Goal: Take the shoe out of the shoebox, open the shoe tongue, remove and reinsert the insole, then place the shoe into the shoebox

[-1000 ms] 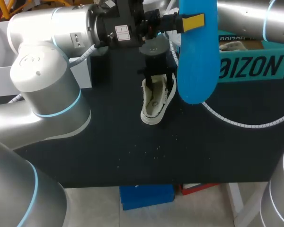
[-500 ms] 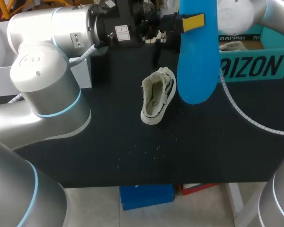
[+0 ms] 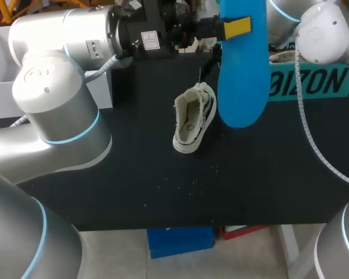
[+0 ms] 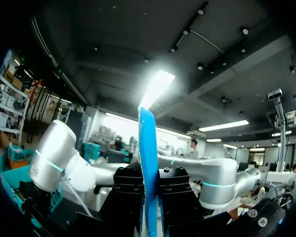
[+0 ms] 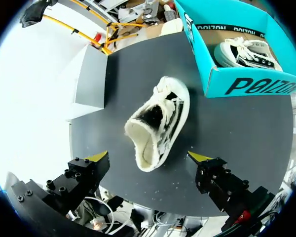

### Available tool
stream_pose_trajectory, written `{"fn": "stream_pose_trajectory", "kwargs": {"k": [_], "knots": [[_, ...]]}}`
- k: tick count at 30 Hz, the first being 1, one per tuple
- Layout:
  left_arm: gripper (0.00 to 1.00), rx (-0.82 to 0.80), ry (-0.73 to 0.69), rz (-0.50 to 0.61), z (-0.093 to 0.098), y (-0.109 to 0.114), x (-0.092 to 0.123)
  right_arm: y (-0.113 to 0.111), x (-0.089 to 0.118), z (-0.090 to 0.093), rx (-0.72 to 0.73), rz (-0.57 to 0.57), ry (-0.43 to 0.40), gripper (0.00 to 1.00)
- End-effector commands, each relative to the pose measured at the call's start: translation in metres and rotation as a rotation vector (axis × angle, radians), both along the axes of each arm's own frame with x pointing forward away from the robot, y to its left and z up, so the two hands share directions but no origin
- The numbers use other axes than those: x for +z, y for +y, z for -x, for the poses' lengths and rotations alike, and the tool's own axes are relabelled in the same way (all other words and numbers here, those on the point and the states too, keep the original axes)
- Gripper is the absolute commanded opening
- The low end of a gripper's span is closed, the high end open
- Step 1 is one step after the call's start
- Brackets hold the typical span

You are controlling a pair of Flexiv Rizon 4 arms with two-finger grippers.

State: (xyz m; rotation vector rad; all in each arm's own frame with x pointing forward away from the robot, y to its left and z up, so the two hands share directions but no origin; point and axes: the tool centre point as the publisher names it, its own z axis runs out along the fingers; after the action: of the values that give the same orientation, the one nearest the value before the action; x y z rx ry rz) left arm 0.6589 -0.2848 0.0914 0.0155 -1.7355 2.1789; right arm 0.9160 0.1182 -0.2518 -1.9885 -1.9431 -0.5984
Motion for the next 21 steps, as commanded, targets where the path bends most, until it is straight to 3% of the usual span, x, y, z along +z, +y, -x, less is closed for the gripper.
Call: {"fn": "stream_pose_trajectory", "kwargs": {"k": [1,2,21], "knots": [[0.0,0.001,0.0,0.0,0.0,-0.001,-0.001,-0.007,0.004,0.008,-0.01,-0.286,-0.008,1.0],[0.0,0.001,0.0,0.0,0.0,-0.001,-0.001,-0.006,0.005,0.007,-0.009,-0.349,0.001,1.0],[0.0,0.001,0.0,0.0,0.0,-0.001,-0.001,-0.003,-0.005,0.005,-0.083,-0.748,0.039,1.0]]}}
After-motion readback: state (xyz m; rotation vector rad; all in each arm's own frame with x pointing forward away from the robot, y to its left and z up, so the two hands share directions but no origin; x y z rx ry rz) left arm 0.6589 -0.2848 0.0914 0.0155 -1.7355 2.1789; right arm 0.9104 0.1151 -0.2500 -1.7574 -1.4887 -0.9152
